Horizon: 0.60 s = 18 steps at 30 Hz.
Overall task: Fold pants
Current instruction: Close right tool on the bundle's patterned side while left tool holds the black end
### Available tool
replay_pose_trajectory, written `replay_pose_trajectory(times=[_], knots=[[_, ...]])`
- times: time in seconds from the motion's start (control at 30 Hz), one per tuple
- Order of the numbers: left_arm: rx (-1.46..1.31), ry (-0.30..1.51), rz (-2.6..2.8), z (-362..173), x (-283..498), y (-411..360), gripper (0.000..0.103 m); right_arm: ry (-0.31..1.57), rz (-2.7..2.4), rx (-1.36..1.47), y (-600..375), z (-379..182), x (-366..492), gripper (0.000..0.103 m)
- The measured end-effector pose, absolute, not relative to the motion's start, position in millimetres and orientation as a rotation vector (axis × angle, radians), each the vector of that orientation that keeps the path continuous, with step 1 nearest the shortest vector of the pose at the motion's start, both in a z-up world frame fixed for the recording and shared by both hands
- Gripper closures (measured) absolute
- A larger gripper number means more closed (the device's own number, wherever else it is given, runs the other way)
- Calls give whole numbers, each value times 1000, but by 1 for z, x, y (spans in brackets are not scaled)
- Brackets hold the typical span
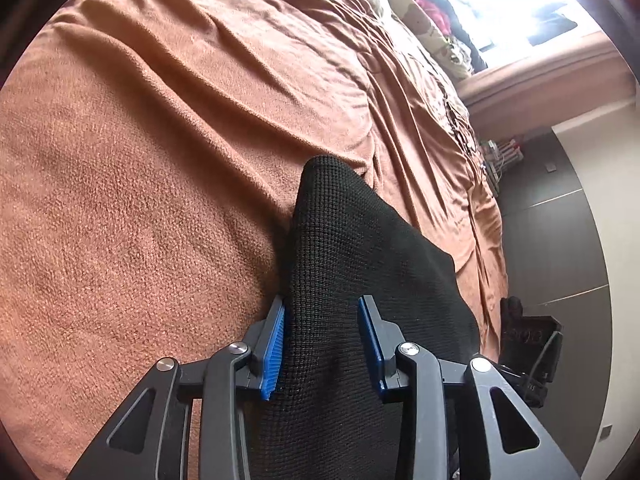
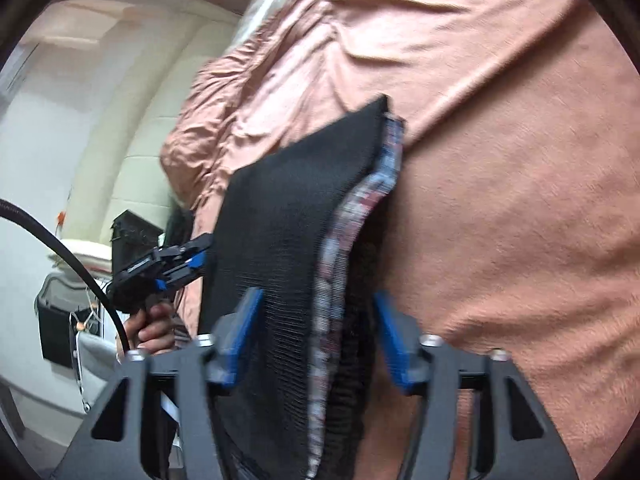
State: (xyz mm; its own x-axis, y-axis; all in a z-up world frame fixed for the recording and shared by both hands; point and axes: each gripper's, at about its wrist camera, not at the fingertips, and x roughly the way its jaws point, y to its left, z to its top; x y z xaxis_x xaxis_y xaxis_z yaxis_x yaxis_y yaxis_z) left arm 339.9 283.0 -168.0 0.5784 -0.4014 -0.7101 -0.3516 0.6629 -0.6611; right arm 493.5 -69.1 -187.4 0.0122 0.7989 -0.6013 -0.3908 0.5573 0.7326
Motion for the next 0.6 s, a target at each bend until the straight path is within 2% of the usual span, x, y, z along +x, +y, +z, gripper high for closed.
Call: replay_pose_trajectory(times=[0.37, 0.43, 0.53, 0.57, 0.6], knots=[[-916, 1021, -63, -190, 348, 287, 67, 1307, 1058, 418, -45, -201, 509, 35], [-916, 1017, -70, -191, 351, 287, 67, 1296, 1072, 404, -43, -201, 516, 38], [-916, 1012, -76, -192, 355, 288, 67, 1288, 1073, 391, -43, -204, 518, 49], [-913, 1010, -74, -192, 356, 288, 69, 1286, 1073, 386, -44, -205, 519, 55], [-903, 1005, -68, -190, 357, 288, 75, 1283, 1072, 385, -47, -205, 519, 60]])
